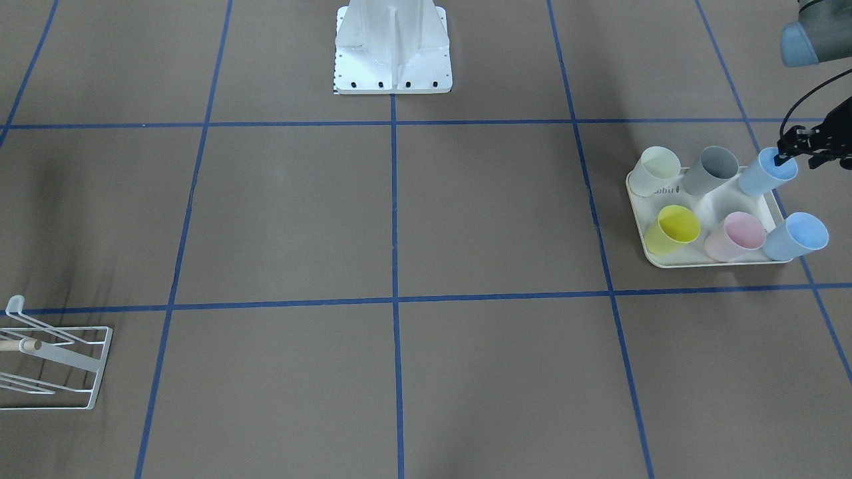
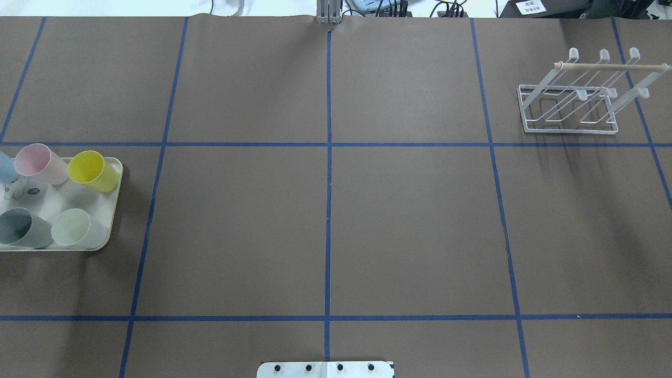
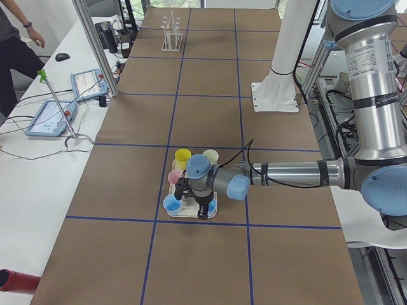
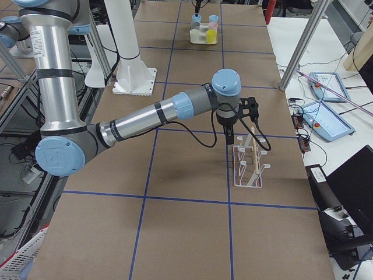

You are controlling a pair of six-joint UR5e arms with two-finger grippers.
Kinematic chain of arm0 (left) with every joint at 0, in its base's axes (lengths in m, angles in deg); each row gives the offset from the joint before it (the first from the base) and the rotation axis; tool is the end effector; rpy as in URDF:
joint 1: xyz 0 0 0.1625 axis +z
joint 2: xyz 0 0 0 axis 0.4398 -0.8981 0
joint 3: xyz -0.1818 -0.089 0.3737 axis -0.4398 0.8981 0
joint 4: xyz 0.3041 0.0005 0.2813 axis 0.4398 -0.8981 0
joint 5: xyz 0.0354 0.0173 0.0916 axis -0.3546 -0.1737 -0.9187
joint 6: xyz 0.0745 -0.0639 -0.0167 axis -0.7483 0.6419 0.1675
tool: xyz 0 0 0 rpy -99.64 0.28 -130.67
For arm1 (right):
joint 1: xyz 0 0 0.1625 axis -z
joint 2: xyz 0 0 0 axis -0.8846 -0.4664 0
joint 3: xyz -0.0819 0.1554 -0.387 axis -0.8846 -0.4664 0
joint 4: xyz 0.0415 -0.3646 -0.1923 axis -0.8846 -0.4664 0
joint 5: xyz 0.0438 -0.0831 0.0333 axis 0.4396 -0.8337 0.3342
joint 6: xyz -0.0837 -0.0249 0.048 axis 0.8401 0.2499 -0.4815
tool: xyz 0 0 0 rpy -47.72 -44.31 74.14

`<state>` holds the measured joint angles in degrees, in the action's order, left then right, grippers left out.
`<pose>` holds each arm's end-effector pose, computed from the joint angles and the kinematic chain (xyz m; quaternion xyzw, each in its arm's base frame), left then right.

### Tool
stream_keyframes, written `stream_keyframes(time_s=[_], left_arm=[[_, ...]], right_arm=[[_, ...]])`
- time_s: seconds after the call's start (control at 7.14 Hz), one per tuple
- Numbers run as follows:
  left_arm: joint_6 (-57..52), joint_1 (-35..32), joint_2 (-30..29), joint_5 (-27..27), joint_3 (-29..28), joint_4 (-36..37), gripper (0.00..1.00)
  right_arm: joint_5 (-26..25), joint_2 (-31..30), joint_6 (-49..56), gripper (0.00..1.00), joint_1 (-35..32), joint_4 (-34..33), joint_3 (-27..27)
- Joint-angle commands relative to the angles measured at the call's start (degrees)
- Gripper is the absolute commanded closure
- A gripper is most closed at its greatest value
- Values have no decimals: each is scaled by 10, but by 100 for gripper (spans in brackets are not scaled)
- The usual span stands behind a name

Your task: Transfer IKEA cup to right arm and place on rack

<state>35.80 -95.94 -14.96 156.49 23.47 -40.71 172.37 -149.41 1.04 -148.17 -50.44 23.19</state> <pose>0.0756 -0.4018 0.6778 -0.0074 0.3655 0.0860 0.9268 0.0186 -0.5213 0.4411 0.1104 -0.4494 -0.0117 0.8864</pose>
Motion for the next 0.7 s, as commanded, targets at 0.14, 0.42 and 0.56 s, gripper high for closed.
stream_keyframes(time_s=[0.14, 0.42, 0.56], left_arm=[[-1, 9, 0, 0, -11, -1, 50], [-2, 15, -1, 0, -18, -1, 67], [-2, 15, -1, -2, -22, -1, 77]], right_arm=[[5, 16, 0, 0, 9, 1, 0], [11, 16, -9, 0, 13, 4, 0], [11, 16, -20, 0, 18, 5, 1]])
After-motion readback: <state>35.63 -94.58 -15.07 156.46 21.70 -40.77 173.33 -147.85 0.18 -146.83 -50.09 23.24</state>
